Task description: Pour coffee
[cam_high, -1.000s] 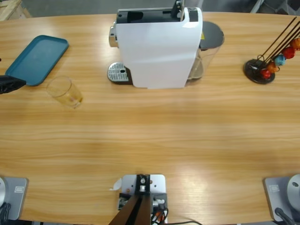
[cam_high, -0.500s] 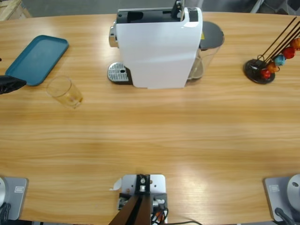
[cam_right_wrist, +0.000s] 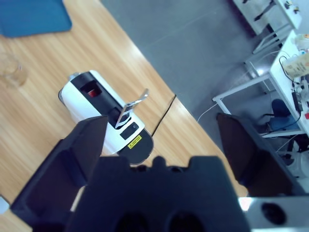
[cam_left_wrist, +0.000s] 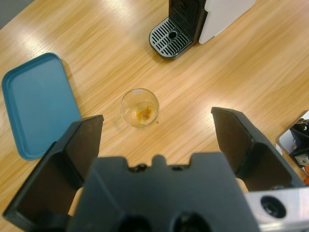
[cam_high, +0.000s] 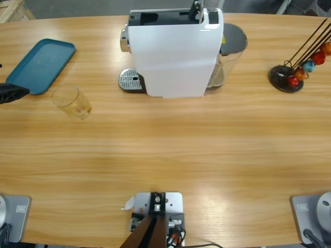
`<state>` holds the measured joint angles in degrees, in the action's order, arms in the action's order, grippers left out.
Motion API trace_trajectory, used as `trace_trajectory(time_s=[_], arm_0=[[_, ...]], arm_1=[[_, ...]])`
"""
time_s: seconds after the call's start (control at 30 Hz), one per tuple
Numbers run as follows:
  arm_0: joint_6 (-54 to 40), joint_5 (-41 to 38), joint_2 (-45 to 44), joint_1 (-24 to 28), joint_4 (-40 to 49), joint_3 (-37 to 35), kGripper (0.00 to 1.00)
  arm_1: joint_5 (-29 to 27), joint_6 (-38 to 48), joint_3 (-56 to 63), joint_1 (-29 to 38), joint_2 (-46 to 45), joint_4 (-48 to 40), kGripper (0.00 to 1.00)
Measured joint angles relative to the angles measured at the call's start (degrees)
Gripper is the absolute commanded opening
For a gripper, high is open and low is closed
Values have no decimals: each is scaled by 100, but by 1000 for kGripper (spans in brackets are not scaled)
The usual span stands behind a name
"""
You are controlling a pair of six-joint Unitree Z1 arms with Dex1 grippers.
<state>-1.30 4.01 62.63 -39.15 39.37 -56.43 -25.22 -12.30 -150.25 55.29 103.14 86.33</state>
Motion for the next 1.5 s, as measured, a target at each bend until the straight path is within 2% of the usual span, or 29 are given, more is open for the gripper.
trace_trajectory(time_s=[0.03,0.1,0.23,0.3,0.47,0.7,0.93,1.1,1.3,1.5], arm_0=[[0,0,5,0,0,0,968],[0,0,7,0,0,0,968],[0,0,7,0,-1,1,968],[0,0,7,0,-1,4,968],[0,0,7,0,-1,4,968],[0,0,7,0,-1,4,968],[0,0,7,0,-1,4,968],[0,0,12,0,-1,4,968],[0,0,111,0,-1,4,968],[0,0,161,0,-1,4,968]], arm_1=[[-14,158,121,-12,-49,4,0],[-23,521,646,-78,-175,-50,0],[8,1213,2432,-360,-607,-1207,0],[227,1316,2866,-508,-724,-1511,0],[774,1321,3322,-669,-786,-2249,0],[843,1071,3545,-840,-724,-3025,0],[396,967,5054,-838,-718,-4346,0],[-67,973,5853,-657,-734,-4836,0],[-289,947,5901,-512,-747,-4933,0],[-478,717,5287,-313,-745,-4838,0]])
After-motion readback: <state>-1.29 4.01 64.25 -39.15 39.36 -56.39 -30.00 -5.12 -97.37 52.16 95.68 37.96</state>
